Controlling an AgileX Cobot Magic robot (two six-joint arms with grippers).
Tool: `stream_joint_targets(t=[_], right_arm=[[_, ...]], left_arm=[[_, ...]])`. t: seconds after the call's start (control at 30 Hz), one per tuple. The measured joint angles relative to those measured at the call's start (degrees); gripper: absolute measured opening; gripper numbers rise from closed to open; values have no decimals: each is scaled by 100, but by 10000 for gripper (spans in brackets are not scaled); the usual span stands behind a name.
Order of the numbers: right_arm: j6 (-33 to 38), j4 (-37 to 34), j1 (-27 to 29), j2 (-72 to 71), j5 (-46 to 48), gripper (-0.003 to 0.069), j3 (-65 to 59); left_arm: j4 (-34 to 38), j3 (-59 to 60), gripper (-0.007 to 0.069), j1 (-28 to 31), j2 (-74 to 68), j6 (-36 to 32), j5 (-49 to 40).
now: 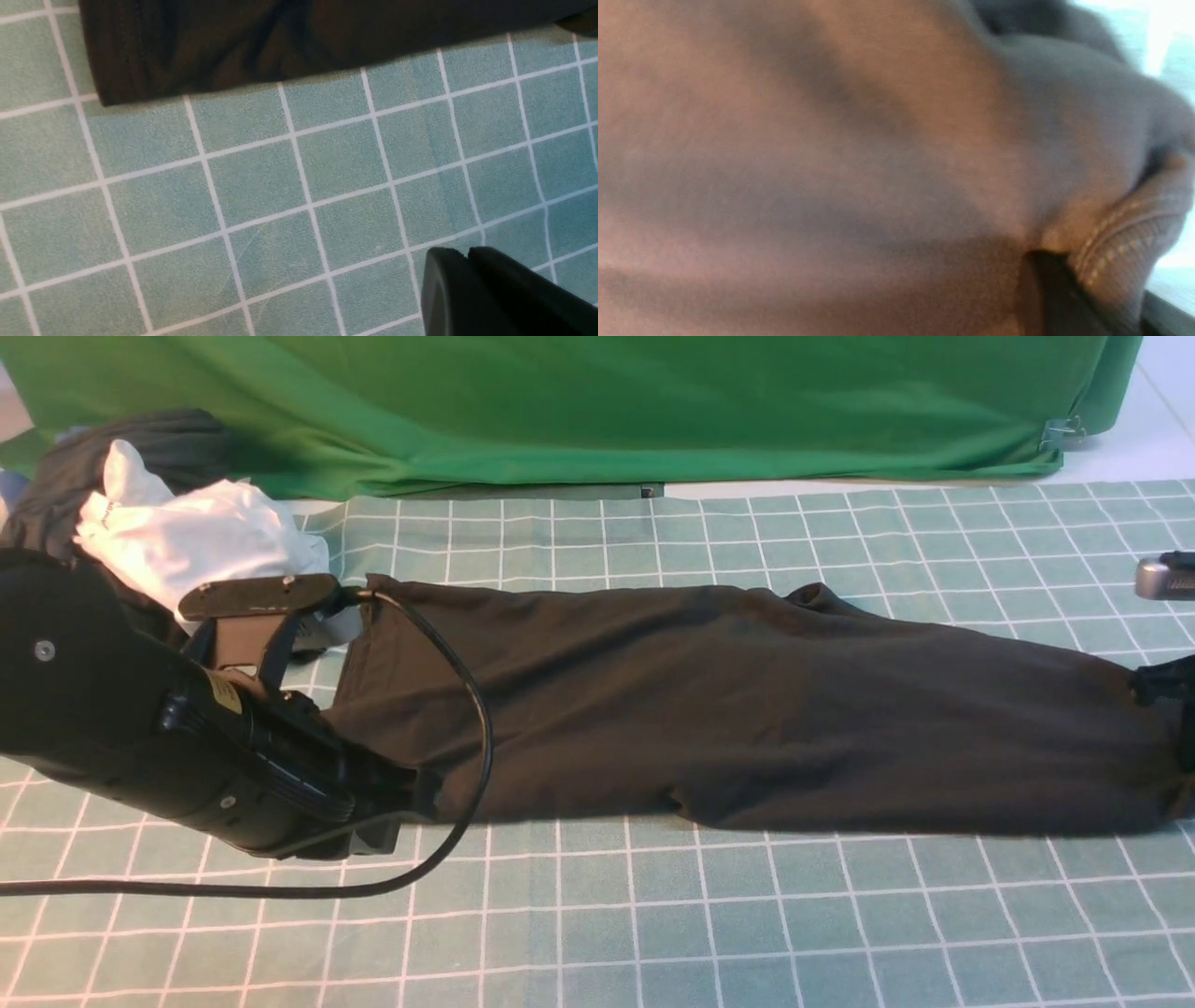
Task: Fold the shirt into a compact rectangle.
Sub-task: 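Pull the folded dark garment lengthwise by its ends to straighten it flat on the table, then fold the right end of the dark garment over onto its left end with the right gripper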
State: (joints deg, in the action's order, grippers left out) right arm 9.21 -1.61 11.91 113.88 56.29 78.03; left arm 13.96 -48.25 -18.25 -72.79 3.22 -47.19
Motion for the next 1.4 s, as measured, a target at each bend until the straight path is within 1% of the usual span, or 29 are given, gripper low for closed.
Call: stream_joint_targets(t=[0.13, 0.17, 0.2, 0.23, 0.37, 0.4, 0.47, 0.57, 0.73, 0.77, 0.8, 0.83, 0.87, 0.9, 0.93, 1.0, 1.1, 1.13, 1.17, 1.23, 1.3, 1.33, 1.4], right_arm=[[-232, 911, 163, -381, 155, 29, 119], [-430, 1431, 274, -582, 239, 28, 198], [-430, 1481, 274, -604, 239, 28, 198], [-600, 1748, 418, -783, 291, 27, 291], [-577, 1800, 527, -935, 467, 25, 485], [-558, 1697, 499, -966, 597, 25, 607], [-551, 1568, 403, -997, 768, 23, 742], [-460, 1403, 66, -1101, 951, 23, 949], [-430, 1273, -1016, -1369, 1060, 22, 1224], [-467, 1221, -1300, -1400, 1066, 22, 1293], [-548, 1190, -1715, -1419, 1077, 22, 1366], [-627, 1173, -1899, -1426, 1077, 22, 1412], [-727, 1136, -2266, -1426, 1053, 22, 1468], [-744, 1130, -2326, -1426, 1046, 22, 1475], [-826, 985, -2855, -1412, 945, 22, 1514], [-921, 773, -3235, -1364, 783, 22, 1530], [-1038, 249, -3969, -1140, 409, 22, 1554], [-1045, 51, -4123, -1032, 308, 22, 1550], [-1051, 10, -4160, -1009, 254, 22, 1550], [-1052, -467, -4662, -652, -99, 22, 1550], [-1058, -709, -4928, -384, -350, 22, 1550], [-1058, -726, -4957, -356, -350, 22, 1550], [-1122, -855, -5311, 18, -651, 22, 1550]], left_arm=[[-35, 0, 8, 0, 5, -41, -11], [-47, 0, 8, 0, 5, -41, -41], [-48, 0, 8, 0, 5, -41, -50], [-47, 0, 8, 0, 5, -42, -97], [-66, 0, 8, 0, 5, -42, -120], [-97, 0, 8, 0, 5, -42, -126], [-129, 0, 8, 0, 5, -47, -138], [-174, 0, 8, 0, 5, -54, -138], [-174, 0, 8, 0, 5, -59, -113], [-174, 0, 8, 0, 5, -59, -94], [-174, 0, 8, 0, 5, -59, -82], [-174, 0, 8, 0, 5, -59, -82], [-174, 0, 8, 0, 5, -59, -70], [-174, 0, 8, 0, 5, -59, -64], [-174, 0, 8, 0, 5, -59, -39], [-174, 0, 8, 0, 5, -61, -8], [-168, 0, 8, 0, 5, -61, 34], [-162, 0, 8, 0, 5, -61, 38], [-156, 0, 8, 0, 5, -61, 40], [-152, 0, 8, 0, 5, -61, 53], [-152, 0, 9, 0, 5, -61, 53], [-152, 0, 10, 0, 5, -61, 53], [-152, 0, 10, 0, 5, -61, 53]])
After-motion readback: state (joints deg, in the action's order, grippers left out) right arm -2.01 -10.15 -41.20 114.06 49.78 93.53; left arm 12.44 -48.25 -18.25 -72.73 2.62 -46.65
